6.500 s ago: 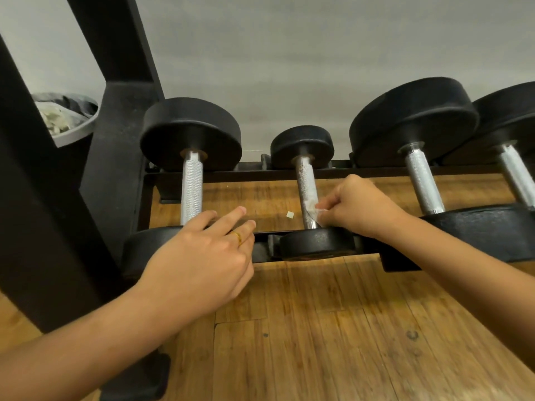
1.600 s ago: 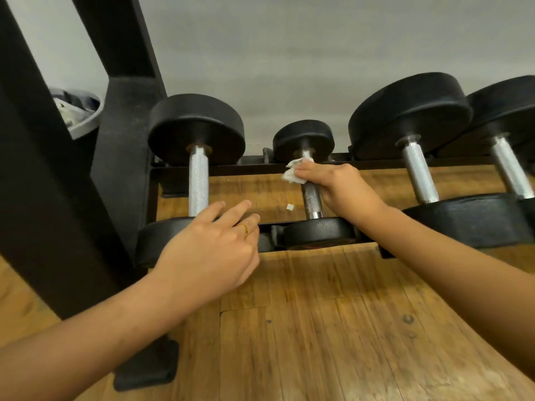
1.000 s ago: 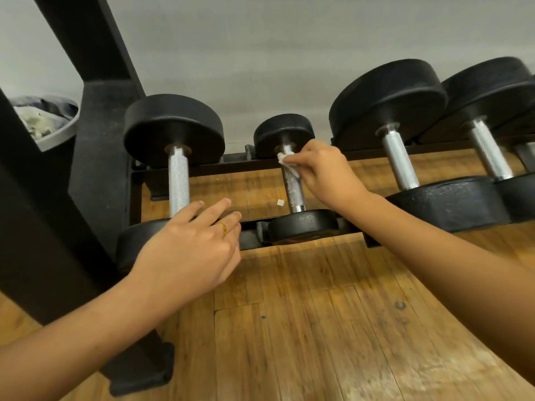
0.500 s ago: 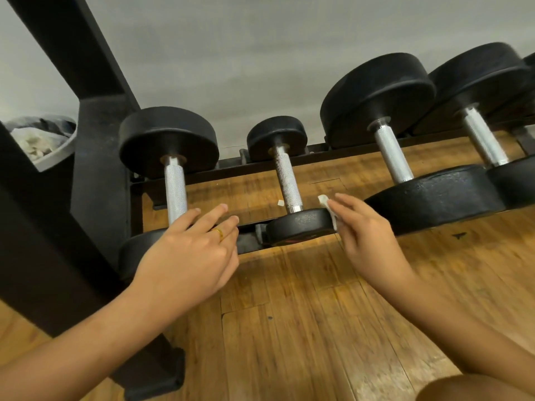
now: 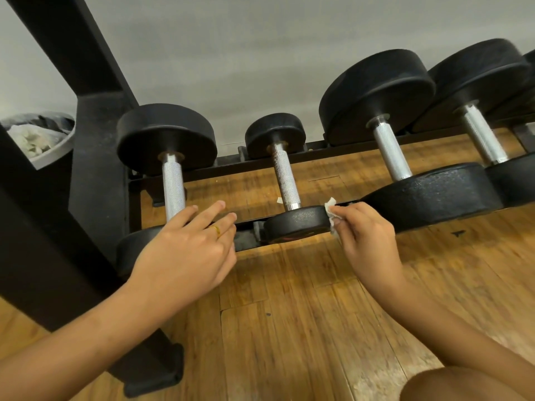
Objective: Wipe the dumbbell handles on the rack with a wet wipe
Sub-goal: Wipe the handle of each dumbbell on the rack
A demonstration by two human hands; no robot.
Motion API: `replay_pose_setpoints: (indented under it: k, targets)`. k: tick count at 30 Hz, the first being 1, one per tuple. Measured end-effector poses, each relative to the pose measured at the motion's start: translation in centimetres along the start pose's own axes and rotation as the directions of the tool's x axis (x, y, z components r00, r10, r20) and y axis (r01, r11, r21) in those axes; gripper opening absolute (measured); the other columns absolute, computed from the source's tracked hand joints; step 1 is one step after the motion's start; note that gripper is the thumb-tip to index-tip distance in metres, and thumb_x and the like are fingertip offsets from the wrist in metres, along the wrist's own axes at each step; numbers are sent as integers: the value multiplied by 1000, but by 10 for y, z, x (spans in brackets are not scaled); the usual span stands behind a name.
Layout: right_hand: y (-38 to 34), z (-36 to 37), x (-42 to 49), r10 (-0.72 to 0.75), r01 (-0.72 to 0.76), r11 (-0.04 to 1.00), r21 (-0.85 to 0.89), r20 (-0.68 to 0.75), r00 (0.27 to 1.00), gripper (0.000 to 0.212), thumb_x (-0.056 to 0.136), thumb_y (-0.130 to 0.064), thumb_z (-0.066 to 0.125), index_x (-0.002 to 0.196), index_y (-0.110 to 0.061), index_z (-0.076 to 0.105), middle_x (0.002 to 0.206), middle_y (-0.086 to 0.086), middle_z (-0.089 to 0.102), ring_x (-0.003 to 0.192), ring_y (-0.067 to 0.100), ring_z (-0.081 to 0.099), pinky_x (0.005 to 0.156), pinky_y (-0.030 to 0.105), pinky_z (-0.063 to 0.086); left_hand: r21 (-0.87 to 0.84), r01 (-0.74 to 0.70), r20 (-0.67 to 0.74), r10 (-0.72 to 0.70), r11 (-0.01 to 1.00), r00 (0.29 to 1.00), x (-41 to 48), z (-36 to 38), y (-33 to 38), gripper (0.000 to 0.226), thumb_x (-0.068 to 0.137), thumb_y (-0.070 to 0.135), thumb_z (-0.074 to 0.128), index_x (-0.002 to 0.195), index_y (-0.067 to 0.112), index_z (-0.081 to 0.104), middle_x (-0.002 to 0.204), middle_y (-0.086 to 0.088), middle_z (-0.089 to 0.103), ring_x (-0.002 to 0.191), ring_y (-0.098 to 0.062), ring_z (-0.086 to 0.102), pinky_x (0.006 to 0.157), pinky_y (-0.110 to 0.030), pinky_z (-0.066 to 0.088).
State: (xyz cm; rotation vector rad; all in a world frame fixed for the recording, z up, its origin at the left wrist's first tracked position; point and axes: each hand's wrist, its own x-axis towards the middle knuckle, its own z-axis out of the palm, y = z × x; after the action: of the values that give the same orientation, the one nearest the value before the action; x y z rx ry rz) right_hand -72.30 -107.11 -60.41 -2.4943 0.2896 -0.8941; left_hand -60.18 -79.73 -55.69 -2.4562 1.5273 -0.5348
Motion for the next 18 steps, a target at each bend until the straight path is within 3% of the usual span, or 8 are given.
replay_pose_setpoints:
  k: [4, 6, 9, 11, 14, 18]
  targets:
    - [-9, -7, 1, -169, 168, 985, 30, 35, 985, 26, 93, -8, 63, 117, -5, 70, 96, 3, 61, 87, 10, 56, 78, 15, 47, 2, 10, -1, -10, 1000, 1000, 3, -3, 0, 52, 104, 35, 34, 125, 6, 72, 135, -14, 67, 137, -32, 55, 107, -55, 48]
    - [-5, -6, 1, -186, 186, 983, 5, 43, 982, 27, 94, -10, 62, 119, -5, 69, 97, 3, 60, 88, 7, 52, 80, 11, 44, -4, 10, 12, -10, 1000, 1000, 3, -3, 0, 53, 105, 35, 32, 126, 6, 71, 136, -14, 66, 138, -32, 54, 109, -55, 47]
    - [0, -5, -3, -80, 80, 997, 1, 10, 997, 28, 94, -10, 62, 120, -6, 69, 94, 4, 61, 87, 10, 54, 76, 23, 50, -4, 14, 22, -14, 1000, 1000, -1, -1, 2, 56, 106, 35, 29, 126, 5, 71, 137, -15, 66, 139, -32, 53, 108, -55, 46]
    - [-4, -7, 0, -154, 155, 988, -6, 54, 987, 27, 92, -9, 64, 119, -6, 70, 94, 5, 60, 86, 13, 56, 73, 29, 53, 3, 11, 33, -12, 1000, 999, -1, -2, 2, 57, 106, 34, 27, 125, 4, 72, 136, -16, 66, 138, -33, 53, 108, -55, 47]
    - [-15, -8, 14, -324, 331, 944, -20, 156, 933, 28, 91, -8, 67, 118, -5, 70, 97, 7, 61, 87, 16, 58, 75, 26, 51, 2, 10, 35, -10, 1000, 999, 0, -4, 0, 58, 106, 34, 26, 126, 3, 71, 137, -16, 65, 139, -34, 52, 107, -54, 46]
    - [-9, -10, 13, -207, 200, 977, 76, 114, 972, 26, 93, -12, 66, 119, -8, 71, 95, 3, 60, 87, 11, 57, 78, 10, 43, 1, 5, 24, -5, 1000, 1000, 0, -4, 2, 58, 105, 33, 26, 125, 3, 72, 137, -16, 65, 139, -33, 52, 107, -54, 46]
